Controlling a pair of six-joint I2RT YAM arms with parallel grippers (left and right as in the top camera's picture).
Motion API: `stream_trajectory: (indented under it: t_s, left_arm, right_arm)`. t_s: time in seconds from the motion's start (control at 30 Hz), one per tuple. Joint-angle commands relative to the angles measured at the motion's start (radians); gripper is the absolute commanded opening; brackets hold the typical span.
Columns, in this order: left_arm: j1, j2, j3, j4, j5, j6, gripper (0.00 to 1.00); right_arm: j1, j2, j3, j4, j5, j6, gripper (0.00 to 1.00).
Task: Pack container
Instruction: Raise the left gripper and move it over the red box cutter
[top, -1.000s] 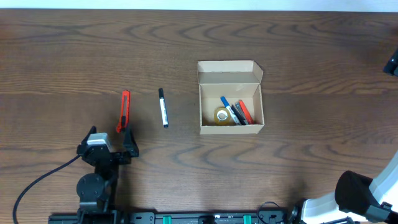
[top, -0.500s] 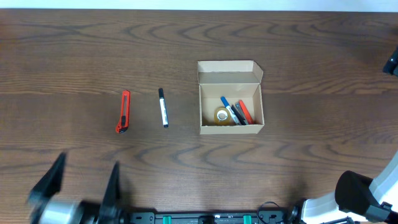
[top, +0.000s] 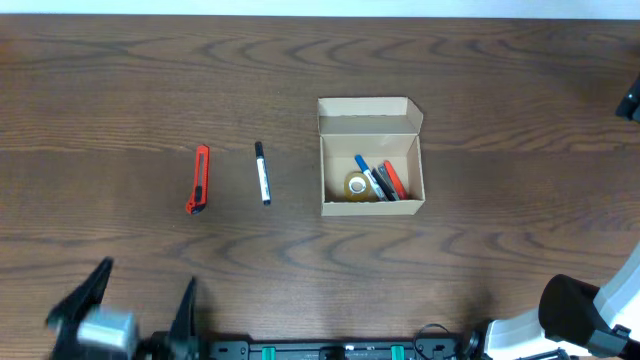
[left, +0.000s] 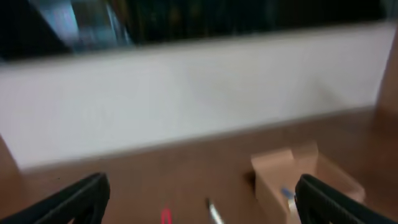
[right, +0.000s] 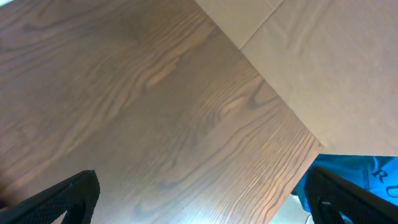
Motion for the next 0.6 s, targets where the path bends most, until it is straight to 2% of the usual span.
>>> stream_trajectory:
  t_s: [0.0,0.17,0.27,0.47,0.57]
  left_arm:
    - [0.004,0.248,0.139,-0.117,-0.005,0.051,0.95]
    - [0.001,0.613,0.412,-0.398,-0.241,0.054,0.95]
    - [-0.011,0.742,0.468,-0.409,-0.233,0.032,0.95]
    - [-0.011,0.923,0.457,-0.407,-0.251,0.028,0.95]
    - [-0.011,0.986,0.431,-0.403,-0.293,-0.019,0.95]
  right_arm:
    - [-0.005,-0.008,0.012,-0.002,0.01,0.019,0.99]
    - [-0.005,-0.008,0.012,-0.002,0.01,0.019,0.99]
    - [-0.005,-0.008,0.012,-0.002,0.01,0.019,0.99]
    - [-0.005,-0.008,0.012,-0.002,0.01,0.019,0.99]
    - [-0.005,-0.008,0.012,-0.002,0.01,0.019,0.99]
